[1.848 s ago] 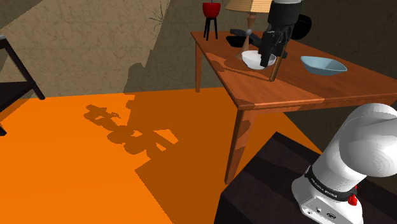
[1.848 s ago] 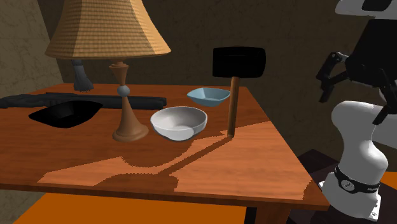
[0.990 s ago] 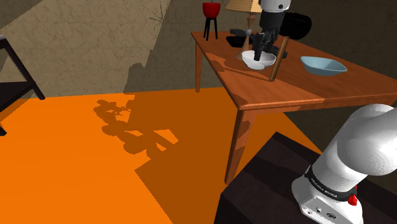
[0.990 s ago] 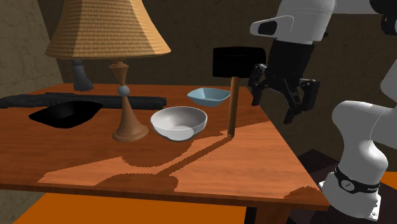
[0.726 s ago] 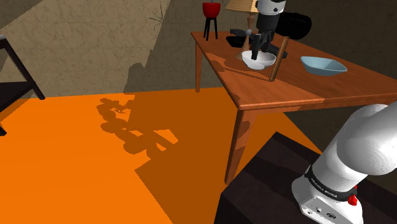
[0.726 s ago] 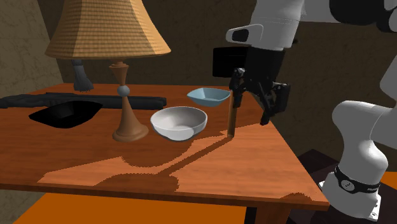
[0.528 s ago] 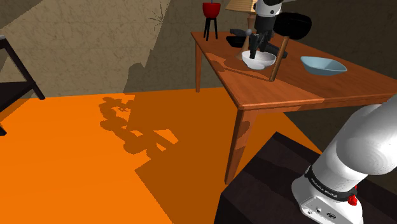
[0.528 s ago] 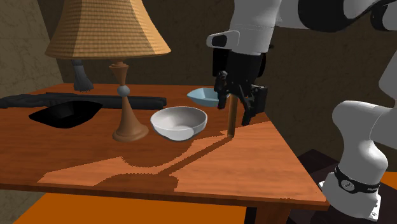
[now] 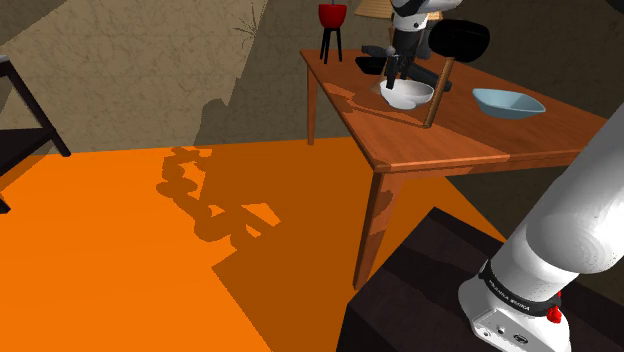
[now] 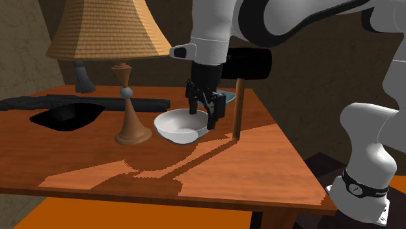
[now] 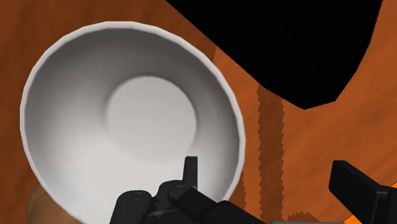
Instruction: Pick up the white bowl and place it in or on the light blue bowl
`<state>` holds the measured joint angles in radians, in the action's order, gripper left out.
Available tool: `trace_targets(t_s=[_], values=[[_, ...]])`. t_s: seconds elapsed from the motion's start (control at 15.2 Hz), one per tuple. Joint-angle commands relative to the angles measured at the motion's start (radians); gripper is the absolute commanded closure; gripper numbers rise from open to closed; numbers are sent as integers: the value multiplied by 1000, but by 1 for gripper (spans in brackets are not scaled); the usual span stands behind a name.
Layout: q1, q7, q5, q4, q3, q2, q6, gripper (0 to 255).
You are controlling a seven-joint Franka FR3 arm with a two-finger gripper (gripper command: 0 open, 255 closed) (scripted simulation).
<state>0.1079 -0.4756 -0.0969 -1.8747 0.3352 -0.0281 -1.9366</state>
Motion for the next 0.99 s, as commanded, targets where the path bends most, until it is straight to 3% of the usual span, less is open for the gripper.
trace_targets(t_s=[0.0,0.46,0.92], values=[[7,-22,14,19,9,33,-16,0],[12,-27,21,-42,13,57,-100,0],[12,-27,21,-42,13,58,-100,0]])
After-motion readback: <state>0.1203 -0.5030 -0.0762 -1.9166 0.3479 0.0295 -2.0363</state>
